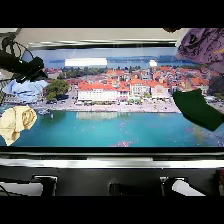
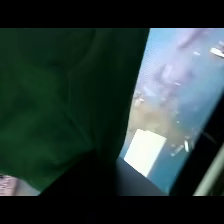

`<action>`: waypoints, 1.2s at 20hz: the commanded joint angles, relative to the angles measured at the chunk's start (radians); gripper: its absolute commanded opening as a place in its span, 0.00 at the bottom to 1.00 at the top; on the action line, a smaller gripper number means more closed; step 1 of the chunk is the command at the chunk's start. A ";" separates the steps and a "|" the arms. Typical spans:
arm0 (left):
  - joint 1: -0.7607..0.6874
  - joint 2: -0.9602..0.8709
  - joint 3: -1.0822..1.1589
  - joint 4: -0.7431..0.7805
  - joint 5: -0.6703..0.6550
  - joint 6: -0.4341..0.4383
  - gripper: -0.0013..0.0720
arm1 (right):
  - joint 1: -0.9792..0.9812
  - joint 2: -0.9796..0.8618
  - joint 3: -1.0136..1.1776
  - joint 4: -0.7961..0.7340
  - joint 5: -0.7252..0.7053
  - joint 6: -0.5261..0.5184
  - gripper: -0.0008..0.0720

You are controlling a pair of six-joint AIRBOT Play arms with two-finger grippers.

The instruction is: Fold the clothes and pants, and hang the long-sleeved shirts on hangers.

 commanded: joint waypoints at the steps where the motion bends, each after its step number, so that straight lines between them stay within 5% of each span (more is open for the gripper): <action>1: 0.000 0.001 0.000 -0.010 0.000 0.000 0.04 | -0.011 0.100 -0.195 -0.097 -0.026 0.054 0.05; 20: 0.000 0.000 0.000 -0.043 0.001 0.000 0.04 | -0.011 0.174 -0.412 -0.343 0.090 0.097 0.06; 21: 0.000 0.000 0.000 -0.043 0.001 0.000 0.04 | -0.011 0.174 -0.418 -0.342 0.095 0.097 0.12; 23: 0.000 0.000 0.000 -0.043 0.001 0.000 0.04 | -0.011 0.174 -0.414 -0.340 0.105 0.081 0.51; 24: 0.000 0.000 0.000 -0.043 0.001 0.000 0.04 | -0.011 0.177 -0.397 -0.334 0.105 0.060 0.58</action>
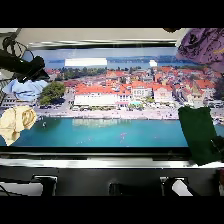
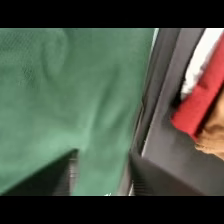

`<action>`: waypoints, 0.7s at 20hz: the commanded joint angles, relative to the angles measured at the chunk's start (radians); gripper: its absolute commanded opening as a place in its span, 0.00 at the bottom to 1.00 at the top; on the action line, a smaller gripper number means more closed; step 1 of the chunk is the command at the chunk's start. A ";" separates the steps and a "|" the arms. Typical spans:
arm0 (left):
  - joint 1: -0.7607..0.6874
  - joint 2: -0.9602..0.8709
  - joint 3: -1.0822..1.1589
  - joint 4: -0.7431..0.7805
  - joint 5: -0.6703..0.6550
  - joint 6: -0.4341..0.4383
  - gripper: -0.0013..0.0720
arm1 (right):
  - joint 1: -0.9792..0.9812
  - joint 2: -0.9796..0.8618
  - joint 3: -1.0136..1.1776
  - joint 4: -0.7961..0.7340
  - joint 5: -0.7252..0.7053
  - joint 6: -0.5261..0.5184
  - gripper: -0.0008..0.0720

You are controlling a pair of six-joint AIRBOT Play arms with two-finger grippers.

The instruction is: Fold the clothes and pants, and hang the long-sleeved shirts on hangers.

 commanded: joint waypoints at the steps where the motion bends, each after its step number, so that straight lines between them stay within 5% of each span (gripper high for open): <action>1: 0.000 0.000 0.000 0.000 0.000 0.000 0.04 | 0.002 0.016 0.043 0.023 0.004 -0.055 0.57; 7: 0.000 0.006 0.000 0.000 -0.021 0.000 0.04 | 0.138 0.101 0.285 0.472 -0.346 -0.302 0.42; 12: -0.009 0.096 -0.002 0.021 -0.033 0.051 0.04 | 0.688 0.019 0.309 0.486 -0.430 -0.387 0.06; 14: -0.030 0.166 -0.042 0.097 -0.030 0.110 0.04 | 0.876 -0.030 0.309 0.470 -0.426 -0.416 0.06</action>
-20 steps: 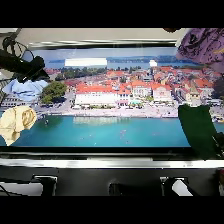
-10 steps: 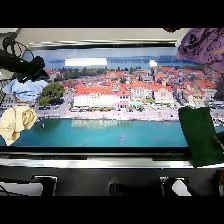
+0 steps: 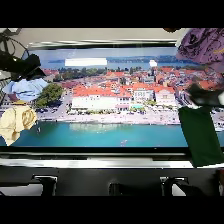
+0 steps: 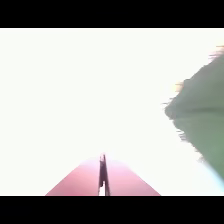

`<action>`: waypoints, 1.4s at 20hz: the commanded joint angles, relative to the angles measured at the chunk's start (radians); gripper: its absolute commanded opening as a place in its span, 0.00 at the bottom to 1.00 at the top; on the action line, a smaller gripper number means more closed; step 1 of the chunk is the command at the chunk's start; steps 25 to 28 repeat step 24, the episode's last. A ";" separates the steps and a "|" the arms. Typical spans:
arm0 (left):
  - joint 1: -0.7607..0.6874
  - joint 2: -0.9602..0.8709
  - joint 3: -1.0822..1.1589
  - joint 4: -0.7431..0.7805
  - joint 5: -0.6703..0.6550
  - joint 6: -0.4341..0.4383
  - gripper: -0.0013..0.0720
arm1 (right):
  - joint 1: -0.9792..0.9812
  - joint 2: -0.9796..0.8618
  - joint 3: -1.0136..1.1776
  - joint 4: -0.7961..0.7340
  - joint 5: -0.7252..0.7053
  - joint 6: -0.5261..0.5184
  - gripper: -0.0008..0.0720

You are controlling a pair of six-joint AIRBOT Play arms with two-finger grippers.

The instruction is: Fold the clothes and pants, and hang the long-sleeved shirts on hangers.

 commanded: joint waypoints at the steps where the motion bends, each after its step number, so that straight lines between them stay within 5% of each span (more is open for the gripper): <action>1: -0.031 0.109 -0.068 0.111 0.010 0.078 0.04 | 0.342 -0.074 0.012 0.010 -0.038 -0.070 0.06; 8: -0.109 0.372 -0.454 0.148 0.201 0.118 0.04 | 0.546 -0.107 0.012 -0.003 -0.040 -0.070 0.06; 28: -0.110 0.377 -0.468 0.147 0.193 0.118 0.04 | 0.542 -0.105 0.012 -0.027 -0.028 -0.070 0.06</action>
